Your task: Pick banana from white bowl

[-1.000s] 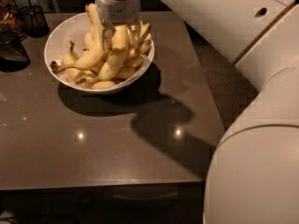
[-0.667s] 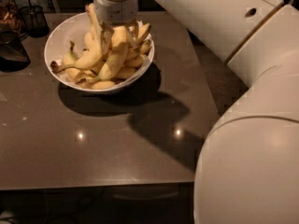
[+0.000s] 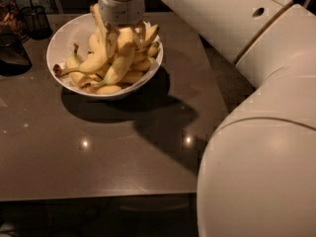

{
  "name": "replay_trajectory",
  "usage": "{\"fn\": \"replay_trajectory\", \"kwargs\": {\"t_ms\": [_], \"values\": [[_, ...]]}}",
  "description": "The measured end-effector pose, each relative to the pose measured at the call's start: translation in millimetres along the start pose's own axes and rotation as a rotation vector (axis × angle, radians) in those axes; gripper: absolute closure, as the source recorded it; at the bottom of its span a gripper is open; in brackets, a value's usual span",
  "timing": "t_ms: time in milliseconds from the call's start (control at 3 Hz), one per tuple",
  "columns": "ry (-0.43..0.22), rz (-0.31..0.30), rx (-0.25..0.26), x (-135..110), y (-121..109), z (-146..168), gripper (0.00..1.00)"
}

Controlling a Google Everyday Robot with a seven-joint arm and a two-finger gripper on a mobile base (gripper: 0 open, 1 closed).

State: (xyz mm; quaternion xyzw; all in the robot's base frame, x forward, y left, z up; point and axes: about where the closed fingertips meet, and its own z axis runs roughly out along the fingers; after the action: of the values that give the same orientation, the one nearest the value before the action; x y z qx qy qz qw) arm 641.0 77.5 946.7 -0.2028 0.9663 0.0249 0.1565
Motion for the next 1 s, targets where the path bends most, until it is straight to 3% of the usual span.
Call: {"fn": "replay_trajectory", "kwargs": {"t_ms": [1000], "values": [[0.035, 0.022, -0.007, 4.8, -3.6, 7.8, 0.42]]}}
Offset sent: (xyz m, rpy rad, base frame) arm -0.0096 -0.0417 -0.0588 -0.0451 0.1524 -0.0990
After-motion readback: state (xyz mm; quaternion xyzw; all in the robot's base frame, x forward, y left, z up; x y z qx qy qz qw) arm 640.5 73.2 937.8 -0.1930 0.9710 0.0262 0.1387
